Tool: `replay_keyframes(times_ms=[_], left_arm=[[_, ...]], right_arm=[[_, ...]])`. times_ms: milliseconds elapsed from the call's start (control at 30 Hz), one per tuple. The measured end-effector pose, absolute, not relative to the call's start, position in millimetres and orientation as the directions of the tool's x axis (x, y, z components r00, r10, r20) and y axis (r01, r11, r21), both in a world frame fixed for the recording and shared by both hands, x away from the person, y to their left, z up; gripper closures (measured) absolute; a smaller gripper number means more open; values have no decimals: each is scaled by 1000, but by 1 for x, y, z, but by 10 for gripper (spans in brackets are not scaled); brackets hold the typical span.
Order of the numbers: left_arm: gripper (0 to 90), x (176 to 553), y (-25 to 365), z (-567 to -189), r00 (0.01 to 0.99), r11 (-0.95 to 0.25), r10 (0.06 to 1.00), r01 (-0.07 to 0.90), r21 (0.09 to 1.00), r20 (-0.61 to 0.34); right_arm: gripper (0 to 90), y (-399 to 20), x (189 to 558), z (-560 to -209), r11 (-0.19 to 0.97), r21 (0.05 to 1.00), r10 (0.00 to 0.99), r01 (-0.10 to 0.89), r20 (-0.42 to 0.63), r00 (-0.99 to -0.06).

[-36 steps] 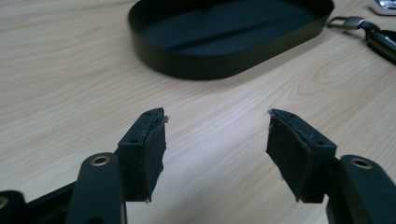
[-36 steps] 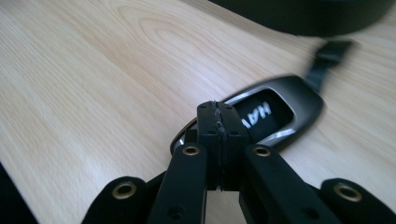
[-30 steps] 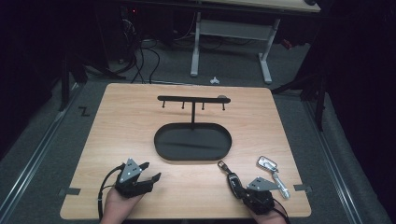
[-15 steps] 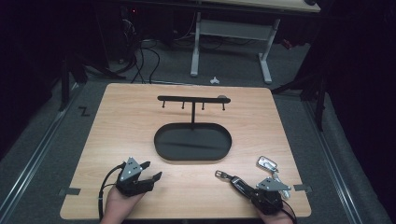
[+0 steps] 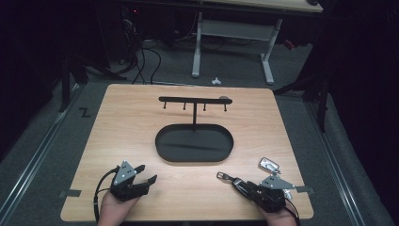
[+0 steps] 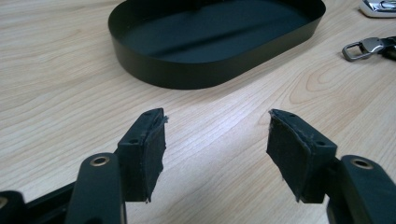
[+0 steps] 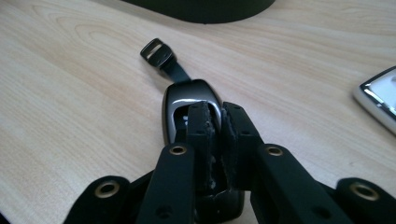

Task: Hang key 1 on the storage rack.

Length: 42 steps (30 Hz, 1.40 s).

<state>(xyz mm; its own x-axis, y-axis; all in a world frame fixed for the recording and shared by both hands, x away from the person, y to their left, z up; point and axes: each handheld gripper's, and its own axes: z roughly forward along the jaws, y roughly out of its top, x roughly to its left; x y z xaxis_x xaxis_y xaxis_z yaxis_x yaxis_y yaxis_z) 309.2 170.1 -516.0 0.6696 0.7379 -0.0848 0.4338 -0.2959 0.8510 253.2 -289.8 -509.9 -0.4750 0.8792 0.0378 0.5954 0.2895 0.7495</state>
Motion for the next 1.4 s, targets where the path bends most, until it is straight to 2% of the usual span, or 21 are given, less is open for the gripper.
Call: replay_keyframes(times_ms=[333,467,1033,1400], left_arm=[[375,306,178,-519,662,-296,744,444,846,-87],[375,306,179,-518,662,-294,745,442,848,-86],[375,310,180,-521,679,-302,728,438,847,-92],[375,308,175,-520,685,-315,724,431,846,-79]], right_arm=[[689,-283,266,-504,355,716,867,602,-12,-498],[598,-279,274,-499,379,680,863,628,-14,-505],[495,-262,289,-482,485,486,852,727,-77,-517],[420,-244,298,-470,625,342,773,701,-151,-616]])
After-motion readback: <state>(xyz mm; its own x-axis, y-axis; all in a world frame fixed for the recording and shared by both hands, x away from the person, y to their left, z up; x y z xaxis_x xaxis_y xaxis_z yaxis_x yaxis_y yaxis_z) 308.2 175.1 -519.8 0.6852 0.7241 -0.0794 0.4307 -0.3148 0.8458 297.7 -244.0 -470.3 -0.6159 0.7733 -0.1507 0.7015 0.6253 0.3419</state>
